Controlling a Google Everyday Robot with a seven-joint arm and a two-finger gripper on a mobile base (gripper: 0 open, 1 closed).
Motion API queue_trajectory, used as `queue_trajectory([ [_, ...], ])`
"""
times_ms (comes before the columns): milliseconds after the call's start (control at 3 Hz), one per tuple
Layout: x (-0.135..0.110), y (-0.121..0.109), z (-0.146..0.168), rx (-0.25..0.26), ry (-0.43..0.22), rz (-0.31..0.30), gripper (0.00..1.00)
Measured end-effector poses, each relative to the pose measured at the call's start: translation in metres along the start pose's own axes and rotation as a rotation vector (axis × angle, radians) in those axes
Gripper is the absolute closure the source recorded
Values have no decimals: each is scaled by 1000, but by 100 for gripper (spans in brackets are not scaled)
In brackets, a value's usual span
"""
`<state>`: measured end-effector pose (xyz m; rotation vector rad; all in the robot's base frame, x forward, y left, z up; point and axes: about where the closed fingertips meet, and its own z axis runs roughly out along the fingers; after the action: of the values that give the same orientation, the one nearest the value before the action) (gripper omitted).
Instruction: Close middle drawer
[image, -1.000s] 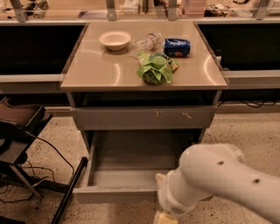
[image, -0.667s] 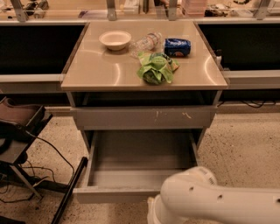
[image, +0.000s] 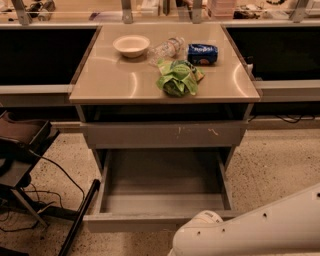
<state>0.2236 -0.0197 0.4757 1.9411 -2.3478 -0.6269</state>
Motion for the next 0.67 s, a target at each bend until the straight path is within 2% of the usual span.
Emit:
queue_trajectory([
  [333, 0, 0, 0, 1, 0, 1, 0],
  [667, 9, -14, 8, -26, -24, 18, 0],
])
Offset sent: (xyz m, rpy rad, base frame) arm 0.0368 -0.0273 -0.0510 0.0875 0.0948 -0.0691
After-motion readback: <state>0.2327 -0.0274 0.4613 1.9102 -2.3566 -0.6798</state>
